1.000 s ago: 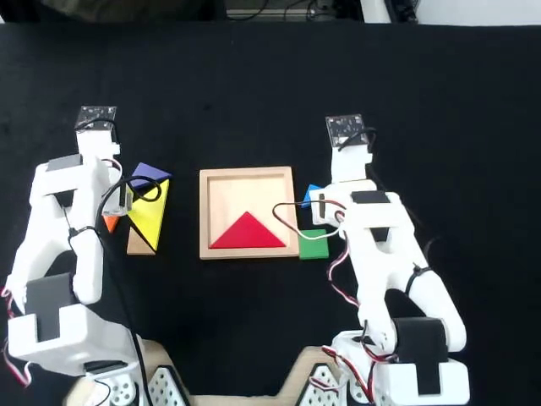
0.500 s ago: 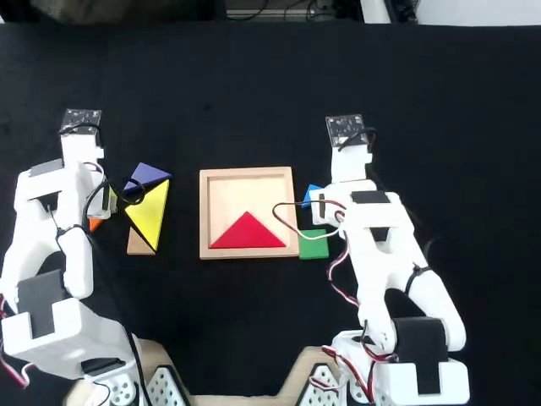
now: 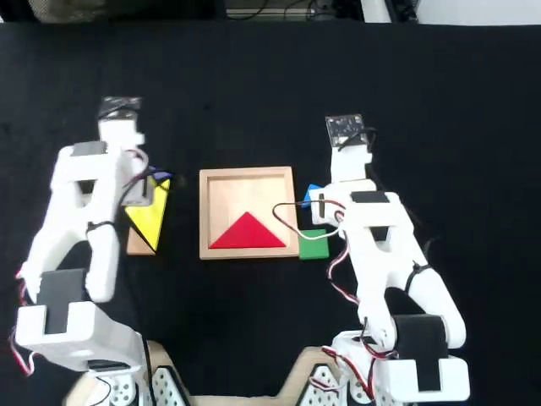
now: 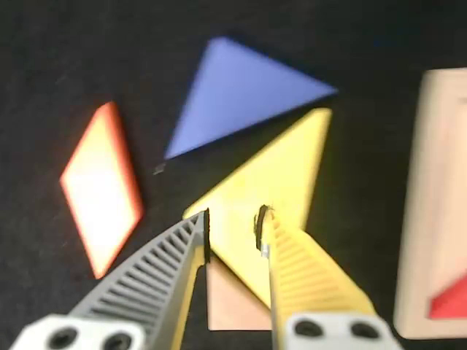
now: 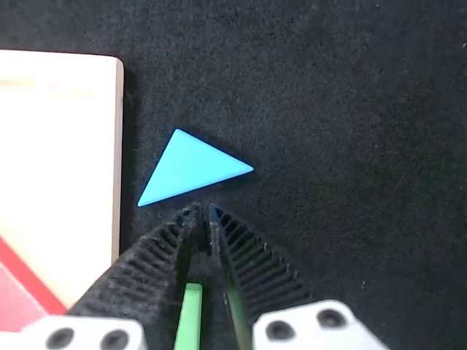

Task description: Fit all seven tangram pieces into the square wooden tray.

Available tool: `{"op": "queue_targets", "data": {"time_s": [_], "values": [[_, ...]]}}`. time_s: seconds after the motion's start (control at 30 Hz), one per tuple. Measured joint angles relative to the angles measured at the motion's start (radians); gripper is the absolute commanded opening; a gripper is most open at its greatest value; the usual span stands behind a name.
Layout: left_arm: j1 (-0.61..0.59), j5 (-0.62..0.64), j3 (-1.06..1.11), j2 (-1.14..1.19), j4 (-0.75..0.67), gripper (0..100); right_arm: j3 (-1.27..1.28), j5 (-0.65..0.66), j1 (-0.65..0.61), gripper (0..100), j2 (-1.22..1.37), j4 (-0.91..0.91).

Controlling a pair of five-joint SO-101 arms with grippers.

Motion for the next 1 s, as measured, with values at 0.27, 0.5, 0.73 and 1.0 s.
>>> {"op": "queue_targets", "data": {"time_s": [0.27, 0.5, 0.73, 1.0], "values": [[0.028, -0.106, -0.025, 0.006, 0.023, 20, 0.000, 0.000, 0.000, 1.1, 0.011, -0.002], [-0.035, -0.121, -0.021, 0.006, 0.029, 33, 0.000, 0.000, 0.000, 1.1, 0.011, -0.002], [-0.064, -0.075, 0.023, 0.006, 0.029, 32, 0.000, 0.000, 0.000, 1.1, 0.011, -0.002], [-0.066, -0.069, 0.066, 0.006, -0.018, 32, 0.000, 0.000, 0.000, 1.1, 0.011, -0.002]]}}
